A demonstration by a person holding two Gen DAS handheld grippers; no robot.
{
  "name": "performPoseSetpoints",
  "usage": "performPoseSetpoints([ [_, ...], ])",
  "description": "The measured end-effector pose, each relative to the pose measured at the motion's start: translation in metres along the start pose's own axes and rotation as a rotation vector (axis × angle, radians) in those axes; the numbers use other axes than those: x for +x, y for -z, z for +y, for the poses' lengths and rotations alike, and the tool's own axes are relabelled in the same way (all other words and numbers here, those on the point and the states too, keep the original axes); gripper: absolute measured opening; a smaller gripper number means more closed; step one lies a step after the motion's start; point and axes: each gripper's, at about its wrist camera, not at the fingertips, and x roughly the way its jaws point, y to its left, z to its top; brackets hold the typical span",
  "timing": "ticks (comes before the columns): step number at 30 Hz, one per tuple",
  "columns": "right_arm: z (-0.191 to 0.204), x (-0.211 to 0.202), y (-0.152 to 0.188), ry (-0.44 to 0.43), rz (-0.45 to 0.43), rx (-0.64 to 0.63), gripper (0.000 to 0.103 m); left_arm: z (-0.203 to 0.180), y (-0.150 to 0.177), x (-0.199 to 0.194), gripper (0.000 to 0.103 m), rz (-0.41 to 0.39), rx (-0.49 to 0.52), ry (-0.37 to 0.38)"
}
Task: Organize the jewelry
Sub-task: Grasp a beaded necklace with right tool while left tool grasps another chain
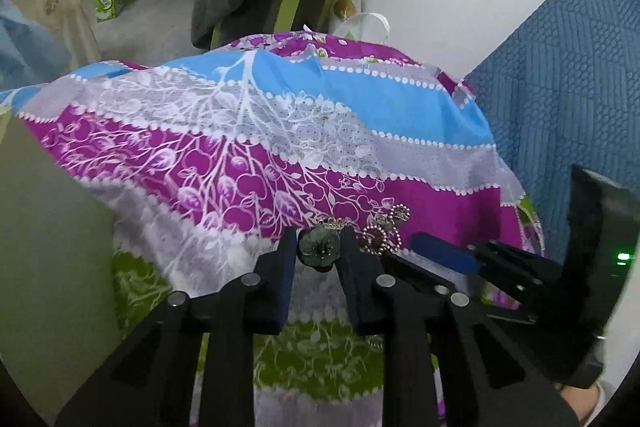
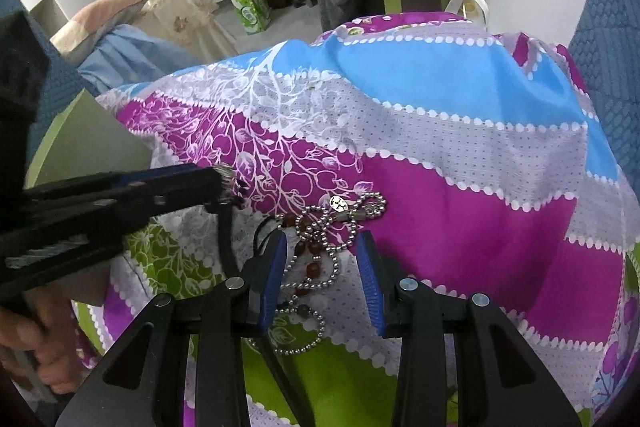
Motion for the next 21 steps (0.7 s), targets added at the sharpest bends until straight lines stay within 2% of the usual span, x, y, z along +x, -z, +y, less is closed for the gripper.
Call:
performPoseSetpoints([
  [9,0.01,0.011,0.0,0.057,0.0,-0.07,0.031,0.001,0.015,-0.027,0.022,-0.019,-0.011,-0.001],
  [12,0.015,0.013,0.0,0.096,-0.002,-0.105,0.009,0.002,0.019,-0.036,0.022,-0.029,-0.016,-0.005],
  [21,0.014,-0.014,0.004,0.058,-0.061,-0.053,0.008,0.008,0.025,-0.069,0.022,-0.07,-0.028,-0.017],
])
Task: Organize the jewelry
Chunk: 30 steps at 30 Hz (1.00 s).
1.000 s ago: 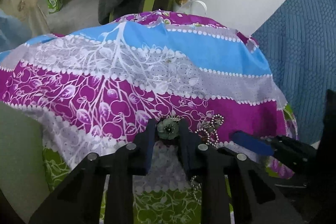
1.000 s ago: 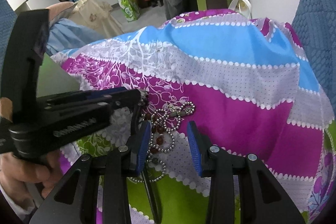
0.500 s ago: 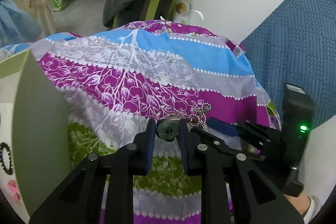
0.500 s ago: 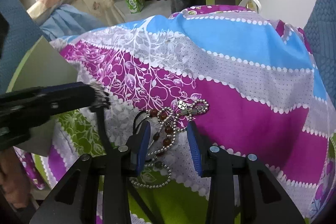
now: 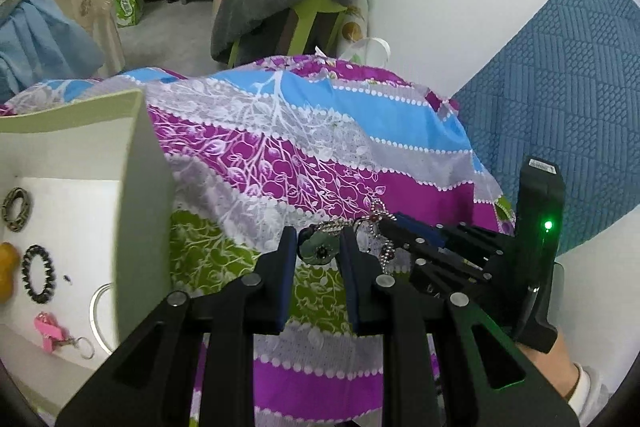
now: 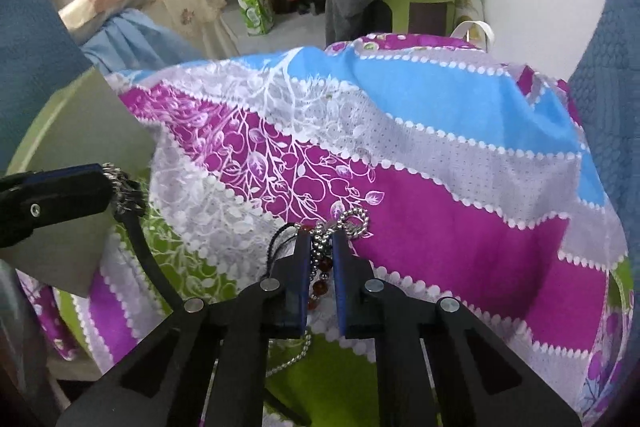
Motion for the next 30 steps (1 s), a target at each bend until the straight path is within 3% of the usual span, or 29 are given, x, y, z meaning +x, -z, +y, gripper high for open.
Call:
performPoseSetpoints([
  [11,0.009,-0.05,0.002,0.01,-0.112,0.05,0.008,0.0,0.007,-0.036,0.021,-0.033,0.03,-0.055],
  [14,0.008,-0.053,0.005,0.013,-0.097,0.079,0.008,0.002,0.009,-0.044,0.021,-0.023,0.014,-0.064],
  [16,0.009,-0.057,0.007,0.014,-0.092,0.09,0.008,0.0,0.01,-0.049,0.016,-0.021,0.018,-0.074],
  [17,0.01,-0.061,0.008,0.02,-0.093,0.09,0.008,0.0,0.01,-0.051,0.008,-0.017,0.018,-0.078],
  [20,0.011,-0.07,0.012,0.027,-0.095,0.096,0.008,0.001,0.011,-0.057,0.006,-0.02,0.005,-0.075],
  [22,0.01,-0.076,0.014,0.032,-0.097,0.102,0.008,0.001,0.012,-0.061,0.0,-0.025,0.004,-0.078],
  [30,-0.008,-0.066,0.023,0.013,-0.03,0.209,0.009,0.011,0.025,-0.057,0.0,-0.004,-0.019,-0.036],
])
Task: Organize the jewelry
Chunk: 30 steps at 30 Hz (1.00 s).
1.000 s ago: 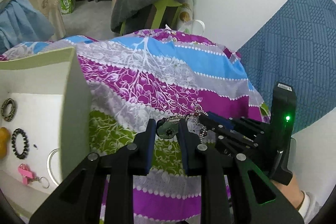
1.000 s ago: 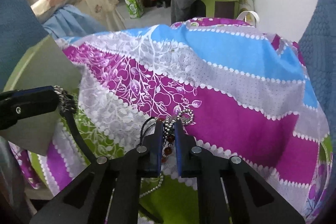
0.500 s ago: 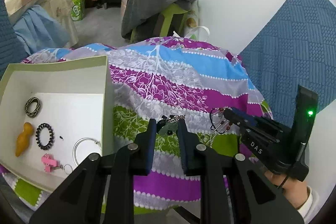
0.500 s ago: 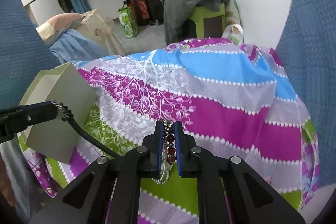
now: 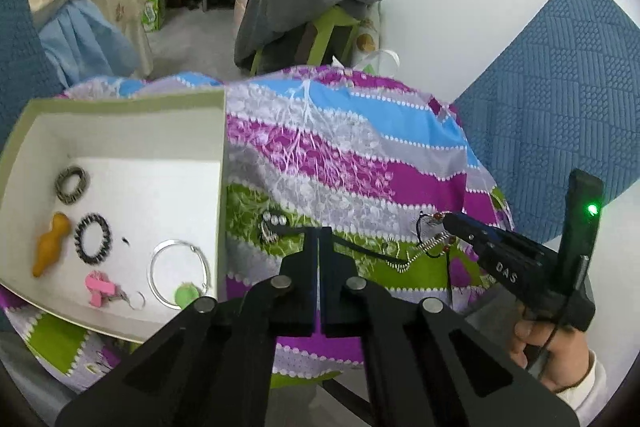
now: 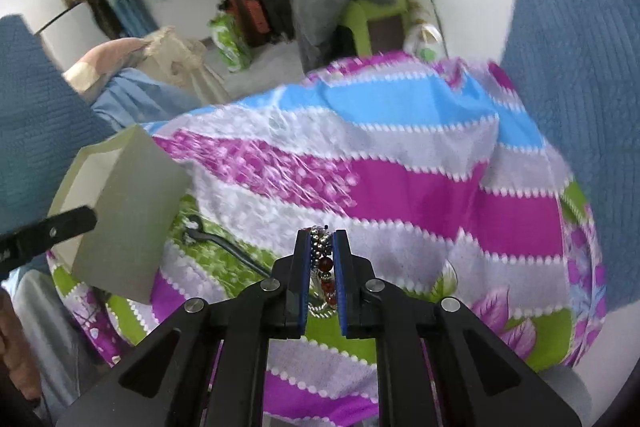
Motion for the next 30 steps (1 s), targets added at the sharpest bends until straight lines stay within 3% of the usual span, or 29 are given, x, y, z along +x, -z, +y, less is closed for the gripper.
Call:
performPoseSetpoints([
  [7,-0.027,0.013,0.009,0.008,0.045,0.085,0.009,-0.008,0.008,0.027,0.001,0.056,0.041,0.057],
  [10,-0.035,0.017,0.01,0.004,0.046,0.12,0.009,-0.02,0.006,0.049,0.01,0.107,0.095,0.058],
  [11,-0.037,0.02,0.01,-0.002,0.05,0.132,0.009,-0.027,0.004,0.058,0.018,0.121,0.132,0.045],
  [12,-0.04,0.024,0.011,-0.015,0.056,0.148,0.009,-0.032,0.003,0.065,0.033,0.139,0.158,0.041],
  [14,-0.043,0.03,0.011,-0.03,0.064,0.167,0.009,-0.042,0.001,0.078,0.046,0.157,0.21,0.029],
  [19,-0.049,0.032,0.011,-0.049,0.055,0.198,0.009,-0.067,-0.001,0.099,0.047,0.213,0.39,0.002],
  [24,-0.055,0.031,0.011,-0.076,0.047,0.227,0.009,-0.083,-0.001,0.127,0.047,0.323,0.576,-0.035],
  [30,-0.058,0.032,0.011,-0.089,0.051,0.239,0.009,-0.087,0.006,0.147,0.047,0.419,0.73,-0.097],
])
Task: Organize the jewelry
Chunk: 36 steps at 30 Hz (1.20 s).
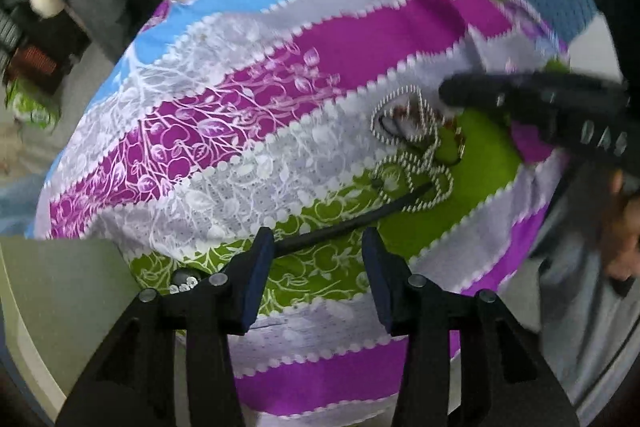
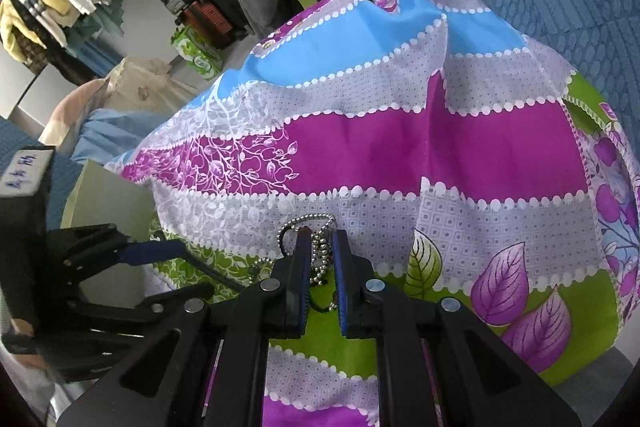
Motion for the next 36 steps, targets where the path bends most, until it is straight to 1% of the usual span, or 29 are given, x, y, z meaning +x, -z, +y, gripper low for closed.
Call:
performPoseSetpoints([
  [2,-0.001,0.0,0.0,-0.001,0.0,0.003,0.009,-0.004,0.0,0.006,0.046,0.028,0.049,-0.034],
  [3,-0.001,0.0,-0.001,-0.001,0.0,0.003,0.009,-0.006,-0.001,0.007,0.046,0.028,0.066,-0.042],
  [5,-0.001,0.0,-0.001,-0.001,0.0,0.003,0.009,-0.009,-0.002,0.009,0.046,0.039,0.079,-0.065],
  [7,-0.001,0.0,-0.001,0.001,-0.001,0.005,0.009,-0.013,-0.003,0.011,0.036,0.042,0.093,-0.073],
  [8,-0.001,0.0,-0.001,0.001,0.0,0.006,0.009,-0.018,-0.003,0.012,0.025,0.051,0.109,-0.06],
  [9,-0.001,0.0,-0.001,0.001,0.002,0.007,0.009,-0.022,-0.002,0.012,0.017,0.056,0.114,-0.047],
  [12,-0.001,0.0,-0.001,0.0,0.002,0.009,0.01,-0.032,0.001,0.012,0.011,0.065,0.144,-0.068],
  [15,-0.001,0.001,-0.001,-0.001,0.006,0.008,0.01,-0.037,0.007,0.01,0.007,0.069,0.124,-0.056],
  [17,0.0,0.001,0.0,0.001,0.006,0.005,0.013,-0.036,0.012,0.005,0.006,0.063,0.096,-0.056],
  [18,0.0,0.001,0.0,0.002,0.008,0.002,0.015,-0.034,0.015,0.002,0.006,0.058,0.065,-0.039],
  [20,0.002,0.002,0.001,0.006,0.011,-0.004,0.026,-0.03,0.019,-0.005,0.006,0.039,0.002,-0.014],
  [23,0.005,0.005,0.001,0.016,0.02,-0.021,0.026,-0.019,0.034,-0.015,0.006,-0.001,-0.119,0.018],
  [27,0.016,0.016,0.003,0.054,0.058,-0.079,0.028,-0.004,0.053,-0.023,0.006,-0.054,-0.273,0.069],
  [31,0.025,0.025,0.005,0.104,0.081,-0.138,0.029,0.011,0.074,-0.026,0.006,-0.098,-0.386,0.089],
  [33,0.029,0.028,0.006,0.151,0.074,-0.17,0.029,0.021,0.086,-0.028,0.006,-0.117,-0.438,0.104],
  [36,0.034,0.034,0.006,0.195,0.074,-0.213,0.029,0.03,0.099,-0.033,0.006,-0.147,-0.493,0.114],
])
